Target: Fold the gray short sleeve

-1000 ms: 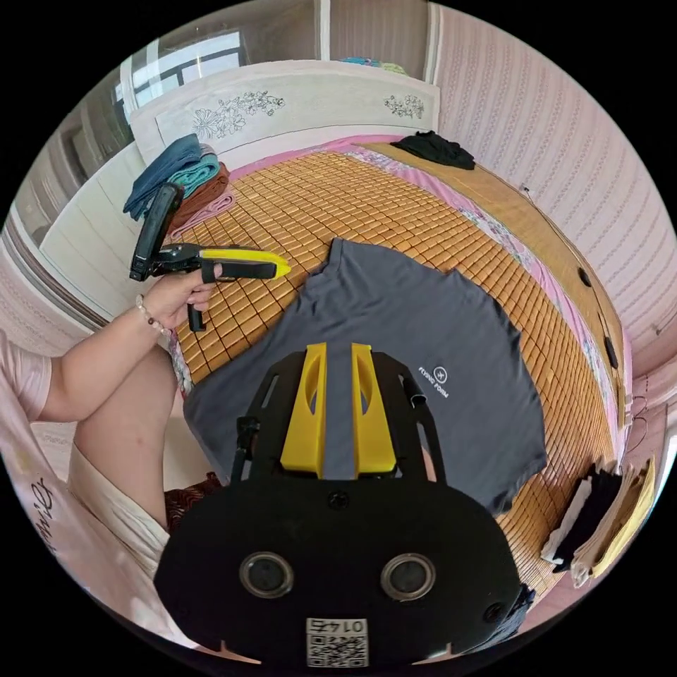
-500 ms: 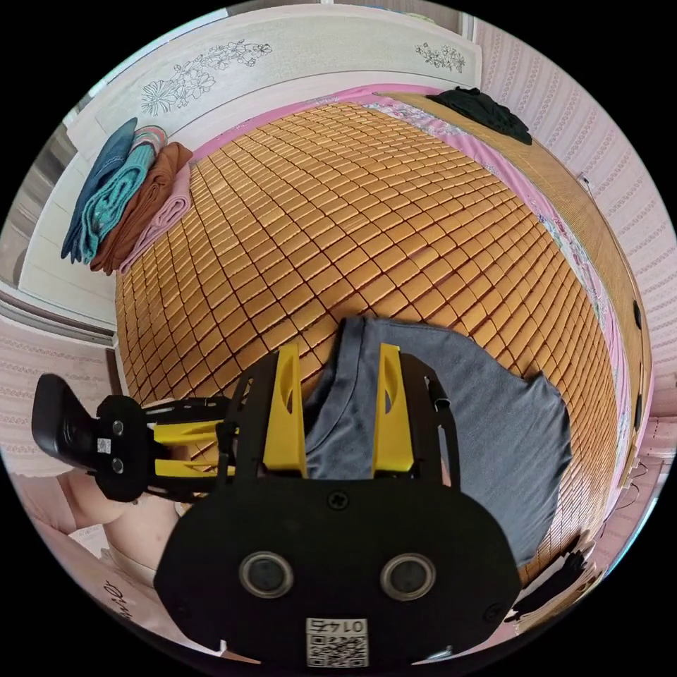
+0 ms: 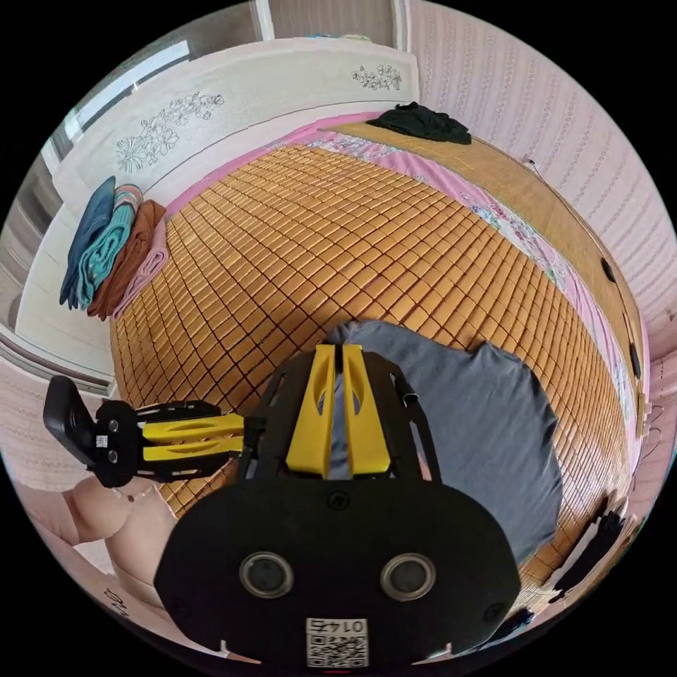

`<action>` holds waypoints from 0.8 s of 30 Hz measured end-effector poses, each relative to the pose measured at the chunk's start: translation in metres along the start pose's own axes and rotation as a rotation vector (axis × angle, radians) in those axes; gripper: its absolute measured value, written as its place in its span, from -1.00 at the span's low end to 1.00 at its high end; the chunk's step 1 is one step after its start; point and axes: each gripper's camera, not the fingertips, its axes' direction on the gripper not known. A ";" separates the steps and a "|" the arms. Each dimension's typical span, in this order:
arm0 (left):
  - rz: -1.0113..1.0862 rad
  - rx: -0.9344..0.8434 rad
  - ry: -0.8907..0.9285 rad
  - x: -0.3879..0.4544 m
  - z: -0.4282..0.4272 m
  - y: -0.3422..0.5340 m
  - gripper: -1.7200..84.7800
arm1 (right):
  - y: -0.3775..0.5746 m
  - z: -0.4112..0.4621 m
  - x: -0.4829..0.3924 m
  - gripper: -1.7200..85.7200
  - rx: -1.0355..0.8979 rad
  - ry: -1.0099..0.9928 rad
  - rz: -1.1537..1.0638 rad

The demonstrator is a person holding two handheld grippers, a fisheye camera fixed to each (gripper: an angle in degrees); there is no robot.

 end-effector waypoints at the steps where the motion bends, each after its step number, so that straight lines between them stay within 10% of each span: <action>1: 0.035 0.018 0.055 0.006 -0.001 -0.003 -0.85 | 0.007 -0.006 0.009 -0.91 0.011 0.000 0.029; 8: 0.063 -0.067 0.222 0.021 0.016 -0.014 -0.78 | 0.058 -0.007 0.074 -0.79 -0.111 0.053 0.163; 24: 0.185 -0.208 -0.027 0.092 0.062 -0.048 -0.97 | -0.029 0.053 0.064 -0.93 -0.188 0.110 -0.024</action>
